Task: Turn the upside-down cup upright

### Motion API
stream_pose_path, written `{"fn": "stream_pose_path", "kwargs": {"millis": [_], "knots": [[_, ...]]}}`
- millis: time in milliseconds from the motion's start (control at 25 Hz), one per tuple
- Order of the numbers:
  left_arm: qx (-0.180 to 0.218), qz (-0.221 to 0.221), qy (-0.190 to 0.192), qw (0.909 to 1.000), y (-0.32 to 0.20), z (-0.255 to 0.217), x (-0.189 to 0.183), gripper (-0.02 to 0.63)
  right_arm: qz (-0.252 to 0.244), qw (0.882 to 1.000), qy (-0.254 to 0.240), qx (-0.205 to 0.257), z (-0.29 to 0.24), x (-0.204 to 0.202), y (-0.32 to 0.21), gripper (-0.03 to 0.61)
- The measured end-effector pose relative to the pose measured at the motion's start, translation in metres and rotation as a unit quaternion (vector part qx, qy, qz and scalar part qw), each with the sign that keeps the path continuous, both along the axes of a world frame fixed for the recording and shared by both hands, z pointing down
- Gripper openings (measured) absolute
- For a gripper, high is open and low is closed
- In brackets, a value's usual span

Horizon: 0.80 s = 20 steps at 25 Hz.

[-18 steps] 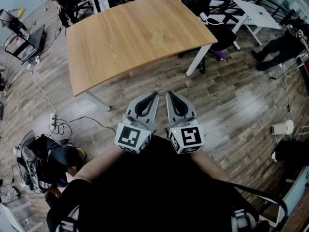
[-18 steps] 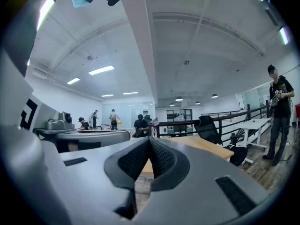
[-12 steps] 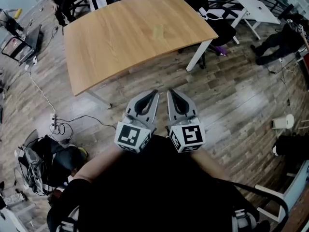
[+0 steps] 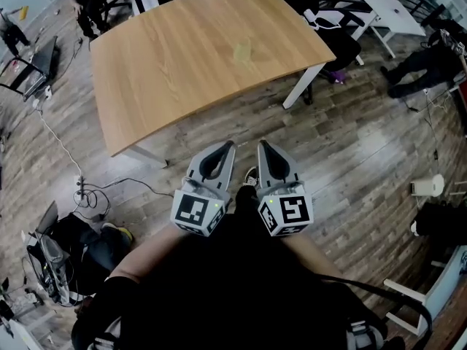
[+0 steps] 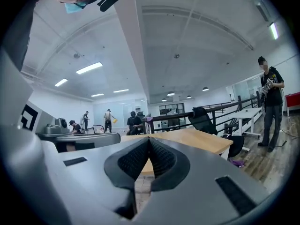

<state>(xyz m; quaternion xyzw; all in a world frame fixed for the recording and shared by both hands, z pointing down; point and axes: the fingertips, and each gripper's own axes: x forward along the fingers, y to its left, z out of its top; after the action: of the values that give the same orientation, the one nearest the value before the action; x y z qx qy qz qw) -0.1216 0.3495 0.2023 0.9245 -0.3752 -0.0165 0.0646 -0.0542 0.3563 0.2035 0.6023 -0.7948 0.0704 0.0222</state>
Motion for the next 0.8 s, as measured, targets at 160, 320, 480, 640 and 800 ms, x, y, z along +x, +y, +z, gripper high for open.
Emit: {"fn": "stream_pose_path", "kwargs": {"millis": [160,320,480,640,800], "knots": [[-0.008,-0.015,-0.012,0.9998,-0.066,0.015,0.018,0.008,-0.004,1.0,0.005,-0.022,0.025,0.032,-0.073,0.012],[-0.015,-0.031,-0.015,0.9993,-0.156,0.031,0.042,0.009,-0.028,0.998,0.007,-0.047,0.049,0.07,-0.173,0.014],[-0.013,-0.061,-0.034,0.9975,-0.262,0.048,0.077,0.009,-0.043,0.998,0.015,-0.044,0.06,0.11,-0.283,0.014],[-0.017,-0.109,-0.055,0.9923,-0.351,0.073,0.1,0.008,-0.075,0.995,0.021,-0.059,0.082,0.125,-0.37,0.014],[-0.038,-0.13,-0.065,0.9886,-0.417,0.114,0.11,0.008,-0.093,0.992,0.026,-0.08,0.12,0.125,-0.433,0.014]]}}
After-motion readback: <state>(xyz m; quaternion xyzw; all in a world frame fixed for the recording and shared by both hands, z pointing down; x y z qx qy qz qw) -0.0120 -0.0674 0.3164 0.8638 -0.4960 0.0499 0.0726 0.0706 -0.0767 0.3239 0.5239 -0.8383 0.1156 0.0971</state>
